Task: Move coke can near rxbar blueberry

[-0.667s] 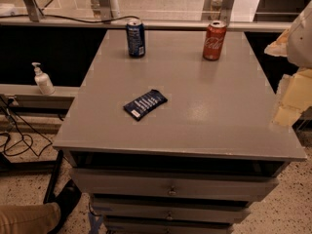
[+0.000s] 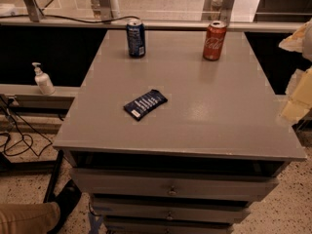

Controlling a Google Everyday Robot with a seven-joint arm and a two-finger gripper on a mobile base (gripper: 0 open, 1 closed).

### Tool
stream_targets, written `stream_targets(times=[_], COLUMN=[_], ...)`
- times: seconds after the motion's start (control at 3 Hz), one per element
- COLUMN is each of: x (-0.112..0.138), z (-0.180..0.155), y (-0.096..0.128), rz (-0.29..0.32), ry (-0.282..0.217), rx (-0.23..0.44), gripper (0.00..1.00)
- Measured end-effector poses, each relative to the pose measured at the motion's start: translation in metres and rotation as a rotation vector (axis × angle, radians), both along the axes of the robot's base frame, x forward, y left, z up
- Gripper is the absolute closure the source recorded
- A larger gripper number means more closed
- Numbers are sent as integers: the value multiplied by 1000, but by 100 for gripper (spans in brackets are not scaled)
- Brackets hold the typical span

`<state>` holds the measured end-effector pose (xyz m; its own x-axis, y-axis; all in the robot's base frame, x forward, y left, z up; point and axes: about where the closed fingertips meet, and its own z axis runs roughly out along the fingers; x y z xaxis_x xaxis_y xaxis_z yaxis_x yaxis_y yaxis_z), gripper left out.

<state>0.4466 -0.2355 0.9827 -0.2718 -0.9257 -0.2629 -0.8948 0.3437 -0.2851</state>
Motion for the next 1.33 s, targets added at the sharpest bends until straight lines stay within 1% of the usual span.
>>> stream_targets(times=[0.33, 0.67, 1.0, 1.33], x=[16, 56, 108, 158], z=[-8, -16, -20, -16], y=[-33, -57, -55, -36], rz=[-149, -275, -344, -390], ry=[-73, -182, -286, -358], rx=[87, 178, 286, 411], gripper=[0, 0, 0, 0])
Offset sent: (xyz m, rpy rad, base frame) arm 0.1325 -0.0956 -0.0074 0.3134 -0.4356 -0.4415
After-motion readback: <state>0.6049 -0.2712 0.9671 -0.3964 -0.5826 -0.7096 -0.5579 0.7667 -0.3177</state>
